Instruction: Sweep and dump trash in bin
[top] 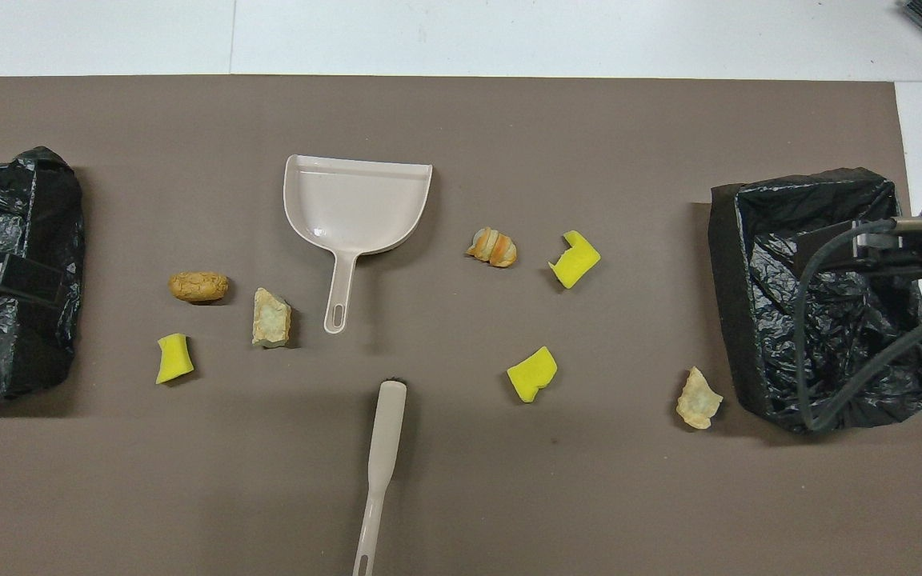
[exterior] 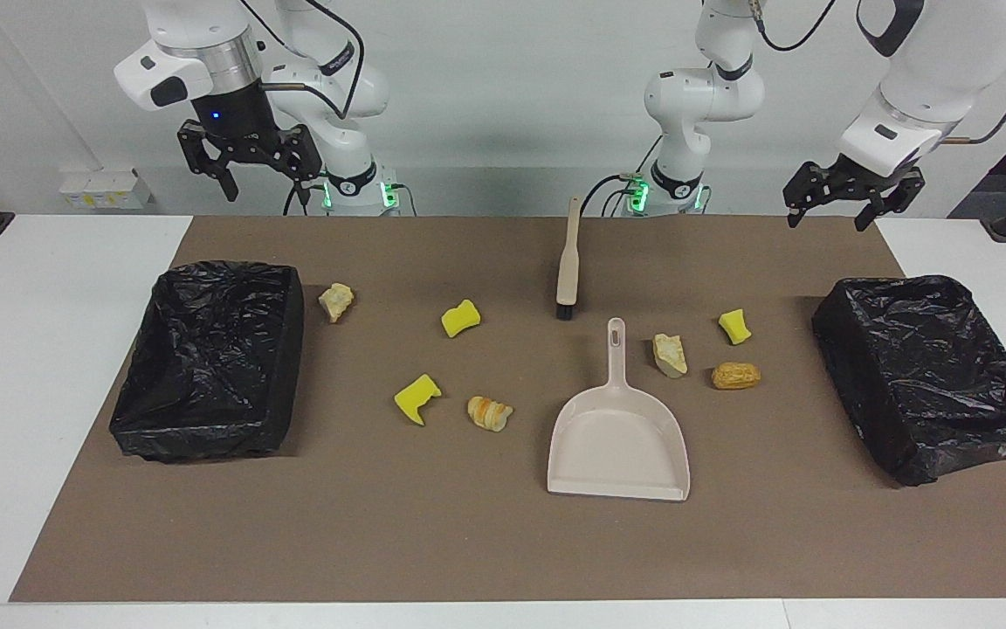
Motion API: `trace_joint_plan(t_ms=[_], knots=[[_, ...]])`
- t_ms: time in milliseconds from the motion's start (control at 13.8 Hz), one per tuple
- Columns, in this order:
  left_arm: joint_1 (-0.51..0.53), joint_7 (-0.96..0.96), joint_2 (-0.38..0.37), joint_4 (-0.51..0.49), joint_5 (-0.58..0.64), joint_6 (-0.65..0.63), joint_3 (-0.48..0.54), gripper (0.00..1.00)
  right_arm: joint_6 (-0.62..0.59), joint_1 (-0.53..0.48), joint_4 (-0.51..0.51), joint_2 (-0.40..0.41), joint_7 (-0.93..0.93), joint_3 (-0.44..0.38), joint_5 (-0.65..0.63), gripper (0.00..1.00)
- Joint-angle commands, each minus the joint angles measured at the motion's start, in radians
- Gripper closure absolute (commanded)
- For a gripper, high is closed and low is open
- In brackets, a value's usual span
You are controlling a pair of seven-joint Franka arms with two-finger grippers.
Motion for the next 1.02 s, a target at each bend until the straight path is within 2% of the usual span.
trace_joint_plan(t_ms=[0, 218, 436, 509, 727, 945], knots=[[-0.010, 0.006, 0.014, 0.029, 0.008, -0.019, 0.002, 0.00, -0.017, -0.013, 0.015, 0.006, -0.013, 0.008, 0.018, 0.00], [-0.010, -0.005, 0.007, 0.015, -0.015, -0.008, -0.003, 0.00, -0.017, -0.013, 0.008, 0.001, -0.011, 0.008, 0.018, 0.00], [-0.018, -0.010, -0.004, -0.065, -0.077, 0.062, -0.006, 0.00, -0.017, -0.010, 0.007, 0.000, -0.011, 0.009, 0.018, 0.00], [-0.048, -0.004, -0.006, -0.097, -0.090, 0.084, -0.007, 0.00, -0.017, -0.010, 0.007, 0.000, -0.011, 0.009, 0.019, 0.00], [-0.104, 0.009, -0.047, -0.250, -0.170, 0.153, -0.011, 0.00, -0.017, -0.008, 0.007, 0.000, -0.010, 0.009, 0.021, 0.00], [-0.183, 0.024, -0.098, -0.425, -0.189, 0.223, -0.011, 0.00, -0.017, -0.008, 0.007, 0.000, -0.010, 0.009, 0.021, 0.00]])
